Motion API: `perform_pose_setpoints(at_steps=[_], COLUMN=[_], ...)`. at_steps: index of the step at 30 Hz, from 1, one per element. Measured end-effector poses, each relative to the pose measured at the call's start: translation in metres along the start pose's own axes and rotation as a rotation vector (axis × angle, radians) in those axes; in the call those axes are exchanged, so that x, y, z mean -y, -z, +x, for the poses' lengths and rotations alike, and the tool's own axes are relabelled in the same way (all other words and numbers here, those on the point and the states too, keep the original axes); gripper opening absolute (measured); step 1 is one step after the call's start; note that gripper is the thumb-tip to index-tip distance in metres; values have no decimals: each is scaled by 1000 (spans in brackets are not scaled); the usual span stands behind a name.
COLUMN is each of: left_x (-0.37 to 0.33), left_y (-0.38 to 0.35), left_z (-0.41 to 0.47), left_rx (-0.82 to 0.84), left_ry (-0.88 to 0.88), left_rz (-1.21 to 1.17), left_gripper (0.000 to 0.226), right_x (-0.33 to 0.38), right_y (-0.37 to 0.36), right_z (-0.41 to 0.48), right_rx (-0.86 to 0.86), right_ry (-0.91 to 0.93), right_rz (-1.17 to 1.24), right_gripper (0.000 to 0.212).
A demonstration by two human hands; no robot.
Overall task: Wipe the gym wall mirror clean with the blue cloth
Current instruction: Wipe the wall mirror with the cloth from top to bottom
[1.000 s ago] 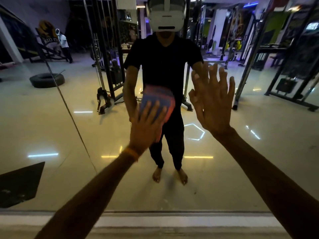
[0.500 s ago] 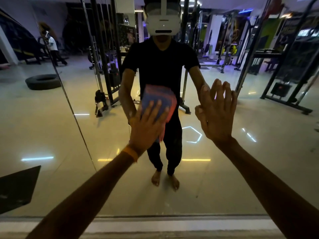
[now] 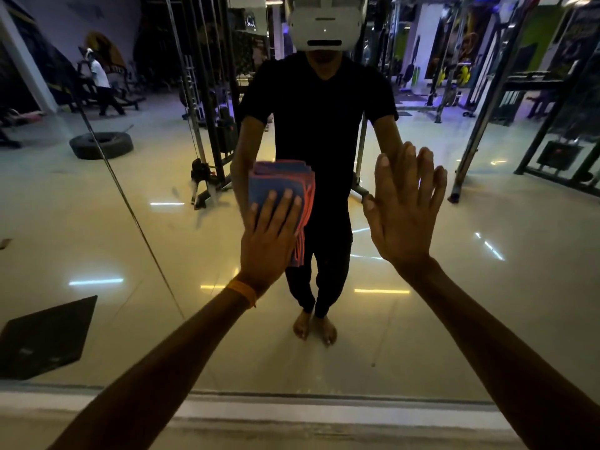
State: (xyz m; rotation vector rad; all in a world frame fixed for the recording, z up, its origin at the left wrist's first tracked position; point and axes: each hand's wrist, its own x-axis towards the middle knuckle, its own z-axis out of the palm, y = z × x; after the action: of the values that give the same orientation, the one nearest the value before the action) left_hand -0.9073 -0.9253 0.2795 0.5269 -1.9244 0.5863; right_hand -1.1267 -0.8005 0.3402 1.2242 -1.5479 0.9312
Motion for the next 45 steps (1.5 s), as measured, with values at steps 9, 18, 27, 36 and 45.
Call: perform_pose_setpoints(at_steps=[9,18,27,36,45], left_x=[59,68,106,140,145], left_y=[34,28,49,70,59], left_z=[39,-87,6,-2,-114], left_rx=[-48,158,12,107,191], left_ry=[113,50,-23,-40,-11], left_rz=[21,10,17,20,47], left_gripper=[67,100,66,73,100], right_x=[27,66,93,118,140], right_y=[-2,-14,-11,-3,-23], right_z=[1,0,-2,5,6], right_rx=[44,52,27,37,72], right_ry=[155,128,-5,36,6], right_rz=[144,12,-37,-62,9], right_gripper=[72,65,57,58,55])
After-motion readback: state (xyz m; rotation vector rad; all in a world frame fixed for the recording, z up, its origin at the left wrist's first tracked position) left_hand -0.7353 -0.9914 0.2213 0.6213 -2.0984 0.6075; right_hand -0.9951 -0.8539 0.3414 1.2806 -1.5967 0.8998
